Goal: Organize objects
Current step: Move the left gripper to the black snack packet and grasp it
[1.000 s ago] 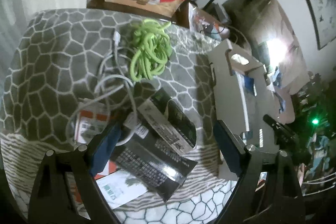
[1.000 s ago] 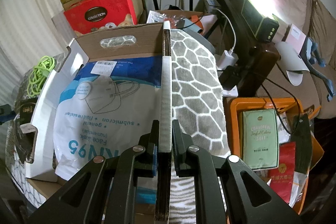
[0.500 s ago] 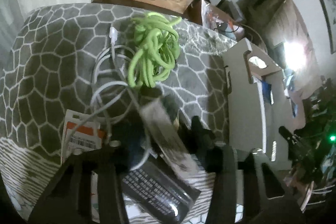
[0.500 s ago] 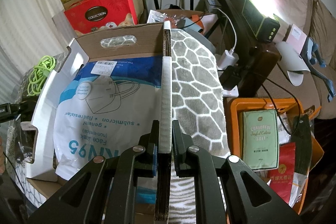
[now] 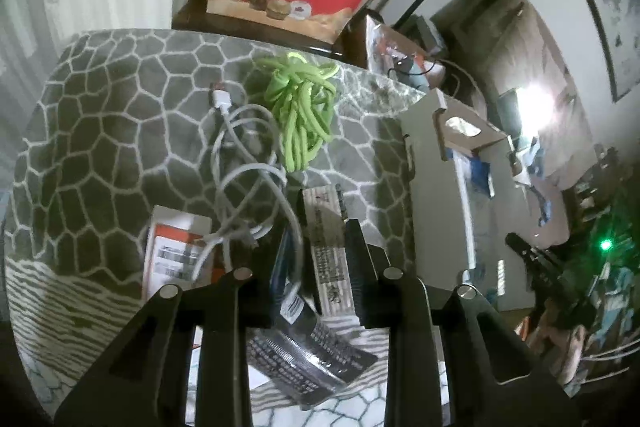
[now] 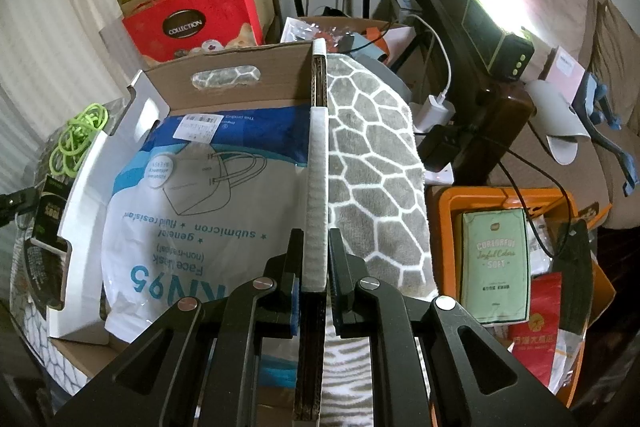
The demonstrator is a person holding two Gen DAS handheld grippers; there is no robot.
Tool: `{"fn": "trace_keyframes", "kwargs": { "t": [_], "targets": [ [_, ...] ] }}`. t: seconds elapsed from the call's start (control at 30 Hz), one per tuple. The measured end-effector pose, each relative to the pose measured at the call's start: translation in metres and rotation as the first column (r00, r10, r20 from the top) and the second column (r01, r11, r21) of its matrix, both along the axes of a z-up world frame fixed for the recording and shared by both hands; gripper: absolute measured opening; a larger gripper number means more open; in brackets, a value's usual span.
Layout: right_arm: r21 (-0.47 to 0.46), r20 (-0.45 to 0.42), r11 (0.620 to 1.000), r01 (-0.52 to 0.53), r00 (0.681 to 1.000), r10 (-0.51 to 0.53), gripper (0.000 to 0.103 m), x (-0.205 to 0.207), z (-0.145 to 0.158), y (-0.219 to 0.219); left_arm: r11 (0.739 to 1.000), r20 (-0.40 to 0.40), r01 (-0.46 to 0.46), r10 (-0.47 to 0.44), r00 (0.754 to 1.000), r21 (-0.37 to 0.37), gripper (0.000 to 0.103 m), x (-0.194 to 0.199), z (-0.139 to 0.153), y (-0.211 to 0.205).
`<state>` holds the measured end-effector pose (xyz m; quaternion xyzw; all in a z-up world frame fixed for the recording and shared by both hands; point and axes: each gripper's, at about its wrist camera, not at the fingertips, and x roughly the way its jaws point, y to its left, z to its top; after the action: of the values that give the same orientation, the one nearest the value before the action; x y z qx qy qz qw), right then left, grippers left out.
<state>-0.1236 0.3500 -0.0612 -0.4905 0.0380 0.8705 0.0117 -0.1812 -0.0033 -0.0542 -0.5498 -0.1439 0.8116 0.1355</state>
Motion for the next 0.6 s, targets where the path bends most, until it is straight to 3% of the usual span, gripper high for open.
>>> {"fn": "trace_keyframes", "kwargs": {
  "t": [0.03, 0.07, 0.1, 0.13, 0.27, 0.37, 0.6],
  "targets": [
    [0.002, -0.002, 1.0, -0.002, 1.0, 0.002, 0.01, 0.0, 0.0, 0.0, 0.999, -0.01, -0.005, 0.005, 1.0, -0.035, 0.031, 0.001, 0.002, 0.0],
    [0.002, -0.001, 1.0, -0.002, 1.0, 0.002, 0.01, -0.001, 0.0, 0.0, 0.997, -0.024, -0.021, 0.019, 1.0, -0.077, 0.044, 0.002, 0.005, 0.0],
    [0.0, 0.0, 1.0, -0.001, 1.0, 0.001, 0.01, -0.001, 0.0, 0.0, 0.996, -0.04, -0.031, 0.028, 0.999, -0.086, 0.054, 0.004, 0.008, -0.002],
    [0.0, -0.001, 1.0, -0.002, 1.0, 0.002, 0.01, -0.001, 0.0, 0.0, 0.996, -0.055, -0.041, 0.037, 0.998, -0.074, 0.057, 0.005, 0.011, -0.005],
    [0.0, -0.001, 1.0, -0.002, 1.0, 0.002, 0.01, -0.001, 0.0, 0.0, 0.998, -0.075, -0.051, 0.048, 0.996, -0.037, 0.059, 0.007, 0.022, -0.007],
    [0.002, -0.001, 1.0, -0.003, 1.0, 0.003, 0.01, -0.001, 0.0, 0.0, 1.0, -0.08, -0.004, 0.003, 0.997, -0.005, 0.057, 0.007, 0.024, 0.002],
    [0.002, 0.0, 1.0, -0.002, 1.0, 0.002, 0.01, -0.001, 0.001, 0.001, 0.995, -0.028, 0.062, -0.064, 0.998, -0.073, 0.049, -0.003, 0.006, 0.035]
  ]
}}
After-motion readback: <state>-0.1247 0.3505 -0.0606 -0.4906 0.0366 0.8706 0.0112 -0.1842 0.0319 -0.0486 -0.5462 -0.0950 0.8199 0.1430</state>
